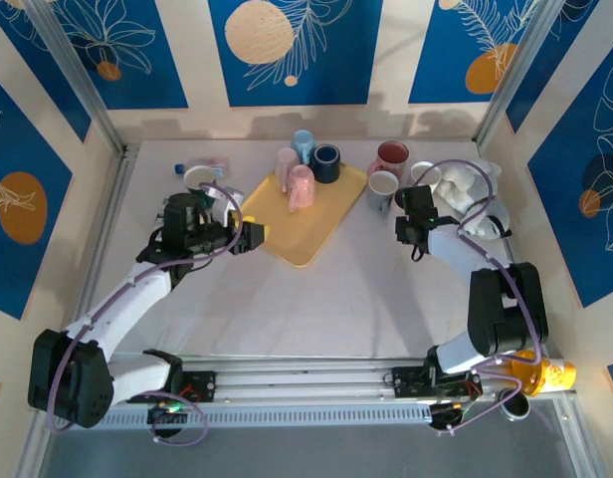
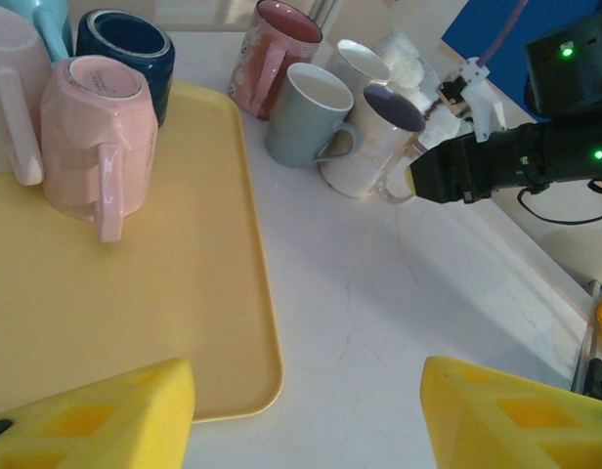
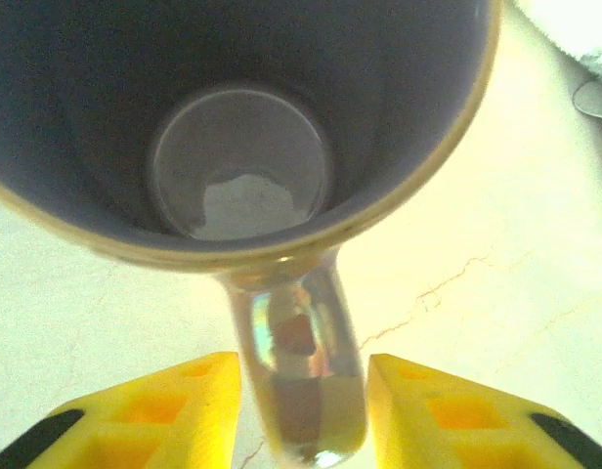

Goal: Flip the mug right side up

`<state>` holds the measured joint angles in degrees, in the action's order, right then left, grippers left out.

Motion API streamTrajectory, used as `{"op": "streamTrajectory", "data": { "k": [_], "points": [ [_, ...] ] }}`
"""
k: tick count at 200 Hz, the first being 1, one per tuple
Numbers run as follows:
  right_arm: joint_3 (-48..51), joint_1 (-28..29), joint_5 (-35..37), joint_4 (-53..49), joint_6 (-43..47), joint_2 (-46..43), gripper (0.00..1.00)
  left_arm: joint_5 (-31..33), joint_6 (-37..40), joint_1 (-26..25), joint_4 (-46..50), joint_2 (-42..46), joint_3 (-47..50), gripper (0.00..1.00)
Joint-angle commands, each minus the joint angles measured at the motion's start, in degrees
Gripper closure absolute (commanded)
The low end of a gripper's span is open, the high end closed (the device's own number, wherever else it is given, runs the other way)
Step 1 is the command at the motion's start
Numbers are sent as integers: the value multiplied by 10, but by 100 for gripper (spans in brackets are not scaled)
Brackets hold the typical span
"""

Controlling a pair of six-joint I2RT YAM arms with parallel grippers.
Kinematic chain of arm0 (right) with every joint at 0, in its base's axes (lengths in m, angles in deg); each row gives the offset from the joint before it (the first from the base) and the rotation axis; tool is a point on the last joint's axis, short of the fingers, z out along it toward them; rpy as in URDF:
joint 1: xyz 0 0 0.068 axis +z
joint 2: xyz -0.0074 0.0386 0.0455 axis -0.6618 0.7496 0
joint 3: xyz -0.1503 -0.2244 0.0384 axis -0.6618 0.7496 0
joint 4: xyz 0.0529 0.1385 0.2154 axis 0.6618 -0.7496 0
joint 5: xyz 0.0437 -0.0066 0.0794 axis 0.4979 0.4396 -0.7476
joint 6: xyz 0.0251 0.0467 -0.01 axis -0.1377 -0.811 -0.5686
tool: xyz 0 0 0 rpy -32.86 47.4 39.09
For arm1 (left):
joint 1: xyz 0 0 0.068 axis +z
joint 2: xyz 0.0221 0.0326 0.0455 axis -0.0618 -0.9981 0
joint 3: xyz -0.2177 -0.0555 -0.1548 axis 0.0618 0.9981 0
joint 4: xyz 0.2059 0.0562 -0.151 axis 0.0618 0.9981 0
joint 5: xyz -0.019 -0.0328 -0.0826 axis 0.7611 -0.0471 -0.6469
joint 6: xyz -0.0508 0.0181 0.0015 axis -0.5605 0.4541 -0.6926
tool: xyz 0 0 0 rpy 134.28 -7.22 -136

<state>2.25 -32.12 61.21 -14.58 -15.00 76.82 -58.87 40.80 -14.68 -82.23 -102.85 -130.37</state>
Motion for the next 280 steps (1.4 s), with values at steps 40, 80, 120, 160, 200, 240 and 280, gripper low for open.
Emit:
{"op": "streamTrajectory", "data": {
  "k": [40,80,120,160,200,240,280],
  "points": [
    [-20,13,-24,-93,-35,-173,50,15,-1,4,6,15,-2,37],
    [-23,-29,-212,-135,-43,-289,48,43,-21,2,18,13,-4,37],
    [-66,-67,-370,-183,-68,-302,48,85,-53,-17,76,-23,-41,38],
    [-122,-73,-495,-218,-83,-248,49,182,-30,-75,114,-102,-108,38],
    [-155,-64,-530,-232,-90,-184,53,239,-24,-99,152,-226,-227,41],
    [-187,-54,-540,-251,-118,-116,53,283,7,-109,227,-359,-367,42],
    [-202,-40,-534,-249,-120,-76,53,335,19,-123,277,-466,-476,43]
  ]
}}
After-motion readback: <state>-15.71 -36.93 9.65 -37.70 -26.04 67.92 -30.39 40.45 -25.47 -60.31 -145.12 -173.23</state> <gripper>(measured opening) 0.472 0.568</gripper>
